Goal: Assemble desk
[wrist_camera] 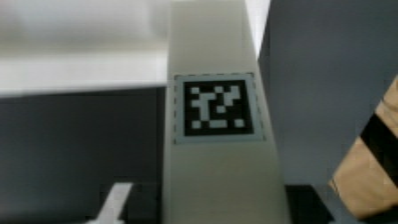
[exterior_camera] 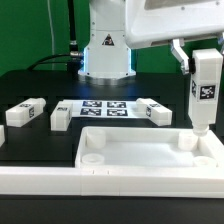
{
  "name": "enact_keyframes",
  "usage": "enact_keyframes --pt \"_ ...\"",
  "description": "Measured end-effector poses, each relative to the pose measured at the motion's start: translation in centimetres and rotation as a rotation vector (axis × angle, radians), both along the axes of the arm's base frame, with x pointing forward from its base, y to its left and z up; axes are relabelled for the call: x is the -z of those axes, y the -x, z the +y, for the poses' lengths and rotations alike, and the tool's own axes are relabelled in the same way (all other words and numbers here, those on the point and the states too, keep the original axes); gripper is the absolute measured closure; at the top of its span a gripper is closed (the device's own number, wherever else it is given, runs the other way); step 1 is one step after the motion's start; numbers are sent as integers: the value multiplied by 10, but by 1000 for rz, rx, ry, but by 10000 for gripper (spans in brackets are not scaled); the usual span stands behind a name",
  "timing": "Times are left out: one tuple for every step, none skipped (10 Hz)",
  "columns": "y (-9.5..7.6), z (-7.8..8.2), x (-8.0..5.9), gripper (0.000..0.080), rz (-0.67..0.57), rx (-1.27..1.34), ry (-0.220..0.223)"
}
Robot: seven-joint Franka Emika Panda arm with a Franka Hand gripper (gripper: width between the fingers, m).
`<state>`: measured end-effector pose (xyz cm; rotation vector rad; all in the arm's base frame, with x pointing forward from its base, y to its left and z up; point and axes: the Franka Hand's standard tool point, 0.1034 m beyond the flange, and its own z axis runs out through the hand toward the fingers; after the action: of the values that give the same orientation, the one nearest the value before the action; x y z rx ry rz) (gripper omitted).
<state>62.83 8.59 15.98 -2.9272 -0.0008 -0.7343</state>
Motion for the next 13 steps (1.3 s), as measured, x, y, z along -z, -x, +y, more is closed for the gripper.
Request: enact_keyframes --pt "1 1 1 509 1 -1 0" --pt "1 1 2 509 2 -1 0" --pt "1 0 3 509 2 -11 7" --pt "2 -2 10 509 5 -42 28" --pt "-1 -4 10 509 11 -72 47" --pt "-8 -4 6 509 21 -100 59" --pt "-12 -2 5 509 30 -117 62" --pt "-12 -3 5 509 17 -111 62" --pt "-12 -3 6 509 18 -111 62" --pt "-12 -3 6 509 18 -111 62" --pt "-16 -2 7 509 -11 -108 63" --pt "-15 2 11 509 -9 -113 62" --pt "-15 8 17 509 -10 -122 63"
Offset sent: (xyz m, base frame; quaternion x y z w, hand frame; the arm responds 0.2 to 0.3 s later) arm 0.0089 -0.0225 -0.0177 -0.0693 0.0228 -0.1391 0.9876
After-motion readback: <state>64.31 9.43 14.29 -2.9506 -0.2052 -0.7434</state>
